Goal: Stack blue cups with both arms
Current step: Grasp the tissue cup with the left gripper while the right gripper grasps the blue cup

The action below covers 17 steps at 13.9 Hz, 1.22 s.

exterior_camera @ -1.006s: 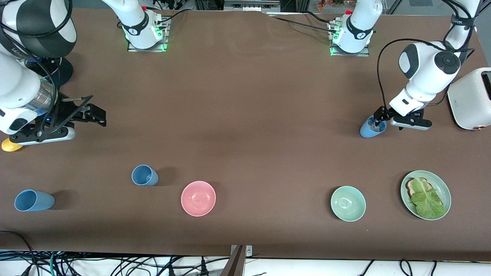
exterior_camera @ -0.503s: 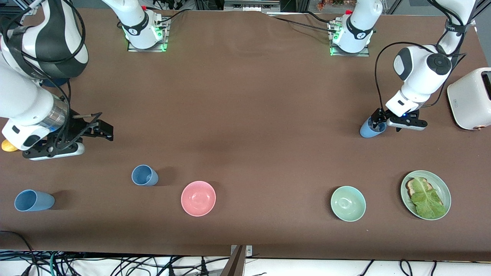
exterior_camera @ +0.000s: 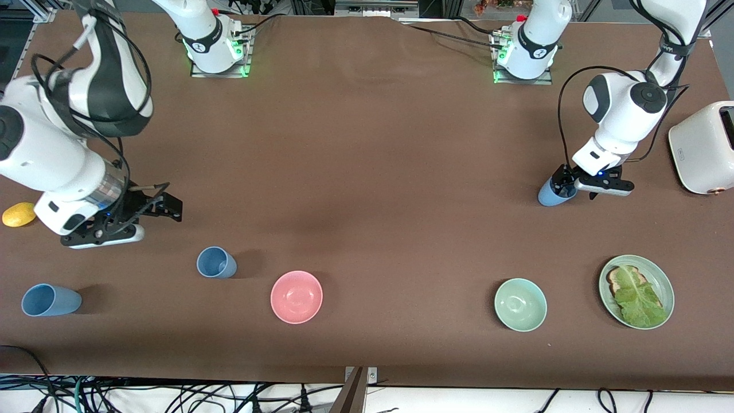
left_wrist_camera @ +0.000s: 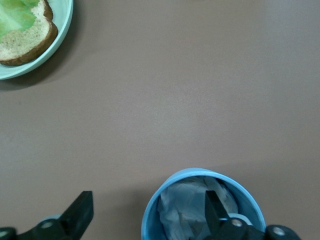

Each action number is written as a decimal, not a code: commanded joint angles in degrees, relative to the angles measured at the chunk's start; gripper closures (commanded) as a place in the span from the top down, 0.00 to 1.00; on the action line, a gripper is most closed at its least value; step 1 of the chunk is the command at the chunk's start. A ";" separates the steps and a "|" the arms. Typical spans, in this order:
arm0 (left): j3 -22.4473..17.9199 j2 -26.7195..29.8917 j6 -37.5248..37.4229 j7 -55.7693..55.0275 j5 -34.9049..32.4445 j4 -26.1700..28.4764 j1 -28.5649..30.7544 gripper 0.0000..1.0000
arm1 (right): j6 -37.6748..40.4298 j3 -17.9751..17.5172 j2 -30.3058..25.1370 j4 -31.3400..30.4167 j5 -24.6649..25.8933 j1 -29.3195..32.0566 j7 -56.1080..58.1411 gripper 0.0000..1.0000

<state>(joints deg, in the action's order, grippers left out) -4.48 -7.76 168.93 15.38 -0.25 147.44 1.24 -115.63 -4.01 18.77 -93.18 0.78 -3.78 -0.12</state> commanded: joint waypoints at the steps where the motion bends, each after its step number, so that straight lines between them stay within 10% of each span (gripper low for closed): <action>1: -0.26 0.64 1.67 0.79 -0.54 1.44 -0.27 0.15 | -6.95 0.14 0.56 -4.72 0.10 0.35 0.56 1.00; 2: -0.26 0.73 1.67 0.88 -0.54 1.44 -0.27 0.00 | -8.80 0.31 0.92 -5.42 0.10 0.27 0.56 1.00; 12: -0.26 2.30 0.70 1.06 -0.54 0.92 -0.44 0.00 | -7.51 0.49 -0.04 -5.43 0.10 0.35 0.82 1.00; 17: 0.53 7.76 -19.30 0.62 -0.54 -7.76 -0.71 0.00 | -5.65 1.63 0.12 -5.26 -0.25 0.35 1.52 1.00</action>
<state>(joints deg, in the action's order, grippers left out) -4.14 -2.98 157.32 15.68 -0.25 143.46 0.76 -121.38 -3.22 18.97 -97.74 0.79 -3.72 -0.08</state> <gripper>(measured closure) 0.934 0.000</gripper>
